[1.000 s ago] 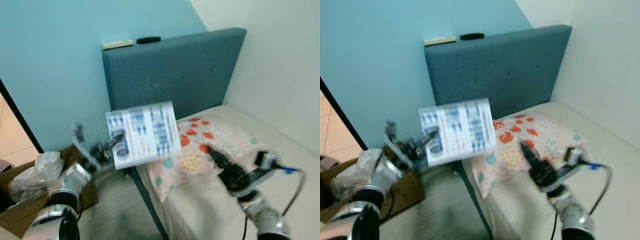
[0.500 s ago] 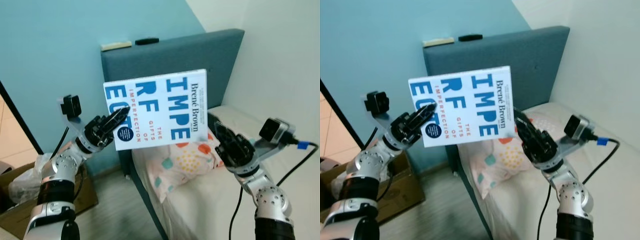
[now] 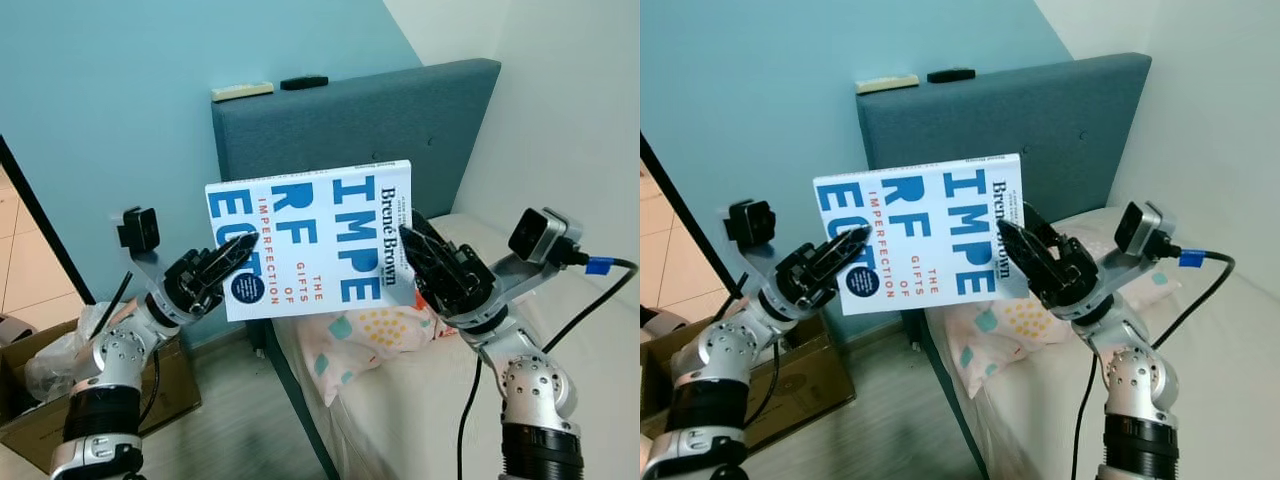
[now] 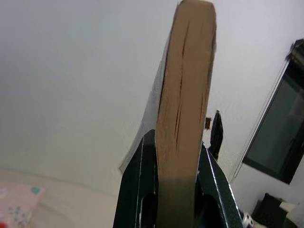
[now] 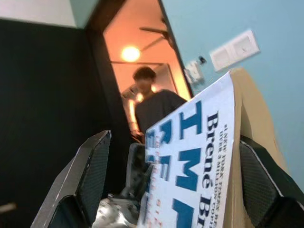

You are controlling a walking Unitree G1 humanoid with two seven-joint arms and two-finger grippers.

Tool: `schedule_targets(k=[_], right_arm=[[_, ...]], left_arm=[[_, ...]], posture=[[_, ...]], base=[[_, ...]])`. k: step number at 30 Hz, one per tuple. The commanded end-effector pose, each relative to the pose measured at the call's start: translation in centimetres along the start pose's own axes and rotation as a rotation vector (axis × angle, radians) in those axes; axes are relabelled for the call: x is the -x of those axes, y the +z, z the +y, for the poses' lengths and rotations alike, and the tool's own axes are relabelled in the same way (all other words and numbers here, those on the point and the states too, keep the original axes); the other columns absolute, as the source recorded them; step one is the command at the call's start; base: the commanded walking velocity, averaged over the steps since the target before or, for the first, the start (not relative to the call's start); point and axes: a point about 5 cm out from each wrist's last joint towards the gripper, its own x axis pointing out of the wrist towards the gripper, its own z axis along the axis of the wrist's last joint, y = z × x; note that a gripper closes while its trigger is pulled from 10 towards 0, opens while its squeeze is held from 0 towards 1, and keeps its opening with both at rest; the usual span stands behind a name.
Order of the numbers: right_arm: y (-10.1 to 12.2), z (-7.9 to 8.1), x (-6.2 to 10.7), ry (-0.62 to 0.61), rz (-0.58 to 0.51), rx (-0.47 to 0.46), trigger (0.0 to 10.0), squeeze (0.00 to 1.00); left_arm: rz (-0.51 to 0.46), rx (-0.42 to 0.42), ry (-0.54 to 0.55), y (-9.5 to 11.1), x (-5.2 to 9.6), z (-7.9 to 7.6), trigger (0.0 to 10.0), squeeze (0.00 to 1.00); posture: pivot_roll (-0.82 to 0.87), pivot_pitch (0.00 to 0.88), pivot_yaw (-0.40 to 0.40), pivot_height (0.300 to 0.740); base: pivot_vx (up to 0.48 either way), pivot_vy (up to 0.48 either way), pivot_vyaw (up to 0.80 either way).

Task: Clean up the room

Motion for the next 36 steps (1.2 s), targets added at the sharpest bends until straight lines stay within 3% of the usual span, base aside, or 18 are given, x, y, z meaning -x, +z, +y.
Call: schedule_targets(k=[1, 2, 4, 5, 7, 10, 14, 17, 18, 19, 21, 22, 34, 36], right_arm=[[0.0, -0.4, 0.2, -0.056, 0.017, 0.024, 10.0, 0.00], [0.4, -0.3, 0.4, -0.056, 0.000, 0.032, 10.0, 0.00], [2.9, 0.2, 1.0, -0.018, -0.183, -0.001, 10.0, 0.00], [2.9, 0.2, 1.0, -0.018, -0.183, -0.001, 10.0, 0.00], [4.9, 0.8, 1.9, 0.017, -0.299, 0.009, 10.0, 0.00], [5.3, 0.9, 2.2, 0.023, -0.317, 0.021, 10.0, 0.00], [3.7, 0.1, 2.8, -0.105, -0.105, 0.096, 10.0, 0.00], [3.5, -0.1, 2.8, -0.121, -0.087, 0.095, 10.0, 0.00], [2.2, -0.5, 2.5, -0.153, 0.011, 0.066, 10.0, 0.00], [2.2, -0.5, 2.5, -0.153, 0.011, 0.066, 10.0, 0.00], [-0.8, -0.7, 2.5, -0.176, 0.232, 0.033, 10.0, 0.00], [-1.5, -0.6, 2.7, -0.169, 0.272, 0.009, 10.0, 0.00], [-1.3, -0.1, 3.1, -0.139, 0.282, -0.001, 10.0, 0.00], [-0.9, -0.4, 3.1, -0.161, 0.255, 0.015, 7.2, 0.00]], left_arm=[[0.023, -0.009, -0.057, 0.2, -0.5, -0.6, 10.0, 0.00], [0.024, -0.014, -0.055, 0.3, -0.4, -0.6, 10.0, 0.00], [0.023, -0.026, -0.042, 0.6, -0.2, -0.7, 10.0, 0.00], [0.023, -0.026, -0.042, 0.6, -0.2, -0.7, 10.0, 0.00], [0.025, -0.041, -0.026, 1.1, 0.1, -0.6, 10.0, 0.00], [0.027, -0.046, -0.020, 1.2, 0.2, -0.6, 10.0, 0.00], [0.028, -0.062, -0.051, 2.3, 0.3, -1.0, 10.0, 0.00], [0.035, -0.062, -0.061, 2.2, 0.1, -1.1, 10.0, 0.00], [0.036, -0.051, -0.079, 2.1, -0.2, -1.2, 10.0, 0.00], [0.036, -0.051, -0.079, 2.1, -0.2, -1.2, 10.0, 0.00], [0.043, -0.027, -0.113, 1.5, -0.8, -1.3, 10.0, 0.00], [0.050, -0.011, -0.130, 1.1, -1.1, -1.3, 10.0, 0.00], [0.075, 0.025, -0.171, 0.2, -1.5, -1.7, 10.0, 0.00], [0.089, 0.030, -0.176, 0.1, -1.5, -1.8, 10.0, 0.00]], posture=[[0.02, 0.000, -0.024, 0.740], [0.02, 0.000, -0.022, 0.740], [0.02, 0.000, -0.024, 0.740], [0.02, 0.000, -0.024, 0.740], [0.02, 0.000, -0.024, 0.740], [0.02, 0.000, -0.024, 0.740], [0.01, 0.000, -0.018, 0.740], [0.01, 0.000, -0.017, 0.740], [0.01, 0.000, -0.017, 0.740], [0.01, 0.000, -0.017, 0.740], [0.00, 0.000, -0.018, 0.740], [0.00, 0.000, -0.021, 0.740], [0.00, 0.000, -0.019, 0.740], [0.00, 0.000, -0.015, 0.740]], base=[[0.000, 0.000, 0.00], [0.000, 0.000, 0.00], [0.000, 0.000, 0.00], [0.000, 0.000, 0.00], [0.000, 0.000, 0.00], [0.000, 0.000, 0.00], [0.000, 0.000, 0.00], [0.000, 0.000, 0.00], [0.000, 0.000, 0.00], [0.000, 0.000, 0.00], [0.000, 0.000, 0.00], [0.000, 0.000, 0.00], [0.000, 0.000, 0.00], [0.000, 0.000, 0.00]])
